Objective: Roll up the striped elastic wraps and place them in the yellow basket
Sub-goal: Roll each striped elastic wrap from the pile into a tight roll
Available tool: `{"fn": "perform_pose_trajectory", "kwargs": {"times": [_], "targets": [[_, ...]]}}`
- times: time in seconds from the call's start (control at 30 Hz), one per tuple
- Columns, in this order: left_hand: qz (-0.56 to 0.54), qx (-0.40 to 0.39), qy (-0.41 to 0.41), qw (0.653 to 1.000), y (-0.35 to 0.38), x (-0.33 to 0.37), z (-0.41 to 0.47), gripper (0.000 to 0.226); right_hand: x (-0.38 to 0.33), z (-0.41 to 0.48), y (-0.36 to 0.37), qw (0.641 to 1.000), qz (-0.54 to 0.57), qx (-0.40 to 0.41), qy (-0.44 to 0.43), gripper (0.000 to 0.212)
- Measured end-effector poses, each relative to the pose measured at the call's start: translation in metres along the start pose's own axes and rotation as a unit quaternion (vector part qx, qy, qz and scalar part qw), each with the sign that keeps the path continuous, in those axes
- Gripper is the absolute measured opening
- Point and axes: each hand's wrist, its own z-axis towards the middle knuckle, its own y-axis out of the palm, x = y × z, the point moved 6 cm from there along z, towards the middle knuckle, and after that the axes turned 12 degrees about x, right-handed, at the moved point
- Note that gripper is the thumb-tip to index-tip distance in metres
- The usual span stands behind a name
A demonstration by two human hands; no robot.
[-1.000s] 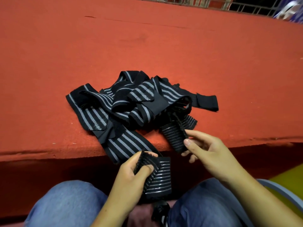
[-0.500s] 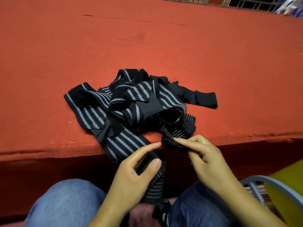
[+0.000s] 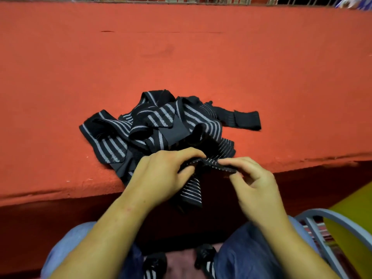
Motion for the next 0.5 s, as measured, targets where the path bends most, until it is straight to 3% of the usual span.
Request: {"fn": "perform_pose_trajectory", "kwargs": {"times": [0.1,0.17,0.33,0.5], "targets": [[0.032,0.017,-0.001,0.999,0.0,-0.004,0.004,0.037,0.021,-0.005,0.01,0.983,0.112,0.013,0.144,0.04],[0.048,0.017,-0.009,0.999,0.005,-0.007,0.003,0.036,0.032,-0.009,0.014,0.973,0.133,0.011,0.188,0.035],[0.009,0.003,-0.085,0.996,0.019,-0.025,-0.004,0.027,0.041,-0.013,0.017,0.971,0.142,-0.007,0.19,0.03],[-0.062,-0.007,-0.144,0.988,0.037,-0.036,-0.003,0.016,0.059,-0.018,0.017,0.973,0.114,0.026,0.198,0.032]]}}
